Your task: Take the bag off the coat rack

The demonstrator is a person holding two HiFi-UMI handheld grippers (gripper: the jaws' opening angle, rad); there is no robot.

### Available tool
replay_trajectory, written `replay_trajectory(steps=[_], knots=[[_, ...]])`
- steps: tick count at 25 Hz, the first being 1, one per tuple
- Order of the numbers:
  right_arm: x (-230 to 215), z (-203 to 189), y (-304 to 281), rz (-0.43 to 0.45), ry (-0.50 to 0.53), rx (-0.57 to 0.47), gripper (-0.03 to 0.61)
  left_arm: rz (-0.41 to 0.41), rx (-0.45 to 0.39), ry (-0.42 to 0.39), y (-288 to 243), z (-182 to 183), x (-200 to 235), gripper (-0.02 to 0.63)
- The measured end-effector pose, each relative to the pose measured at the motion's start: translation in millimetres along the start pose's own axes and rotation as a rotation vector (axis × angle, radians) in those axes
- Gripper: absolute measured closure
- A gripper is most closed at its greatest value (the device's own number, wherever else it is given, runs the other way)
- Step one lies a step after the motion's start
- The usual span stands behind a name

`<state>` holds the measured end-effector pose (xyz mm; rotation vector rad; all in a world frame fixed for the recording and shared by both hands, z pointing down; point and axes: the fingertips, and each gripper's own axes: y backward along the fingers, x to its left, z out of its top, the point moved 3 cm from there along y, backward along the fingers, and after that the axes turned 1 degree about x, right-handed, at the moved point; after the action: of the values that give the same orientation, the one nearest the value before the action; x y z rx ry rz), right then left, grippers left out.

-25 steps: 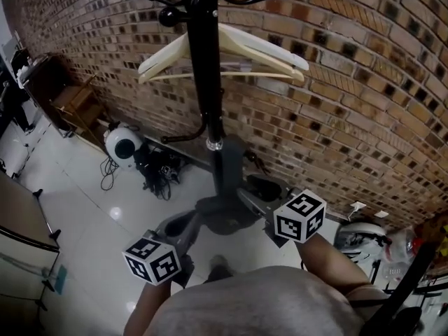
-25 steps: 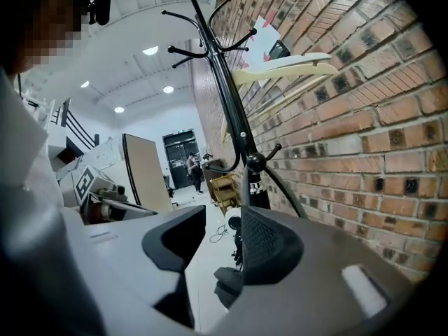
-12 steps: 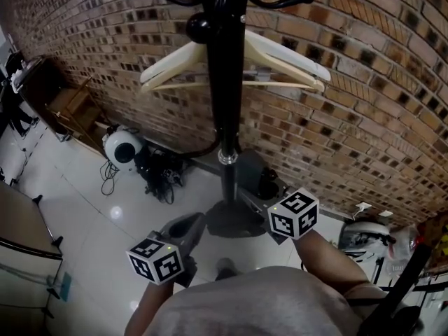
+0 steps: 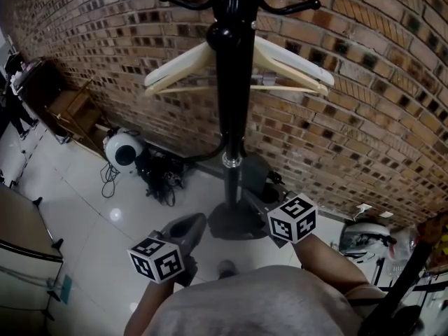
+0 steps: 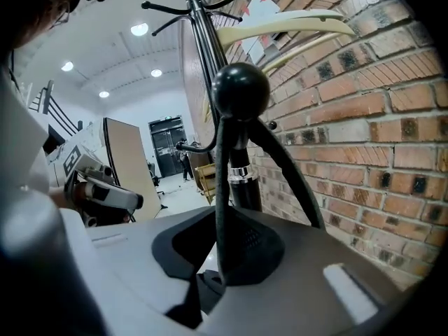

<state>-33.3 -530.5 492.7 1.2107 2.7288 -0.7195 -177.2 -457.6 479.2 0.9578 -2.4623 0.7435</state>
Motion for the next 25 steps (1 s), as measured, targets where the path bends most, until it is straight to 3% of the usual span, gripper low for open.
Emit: replay_trajectory(steps=[15, 19, 25], knots=[[19.5, 28.1, 22.5, -0.035, 0.150, -0.033, 0.560, 0.020, -0.050, -0.001, 12.8, 3.3, -13.0, 0.612], [22.4, 42.4, 41.2, -0.003, 0.092, -0.079, 0.560, 0.019, -0.070, -0.011, 12.7, 4.8, -25.8, 0.612], [34.3, 31.3, 73.9, 0.044, 0.067, -0.092, 0.560, 0.030, -0.089, -0.038, 16.2, -2.2, -60.5, 0.612]])
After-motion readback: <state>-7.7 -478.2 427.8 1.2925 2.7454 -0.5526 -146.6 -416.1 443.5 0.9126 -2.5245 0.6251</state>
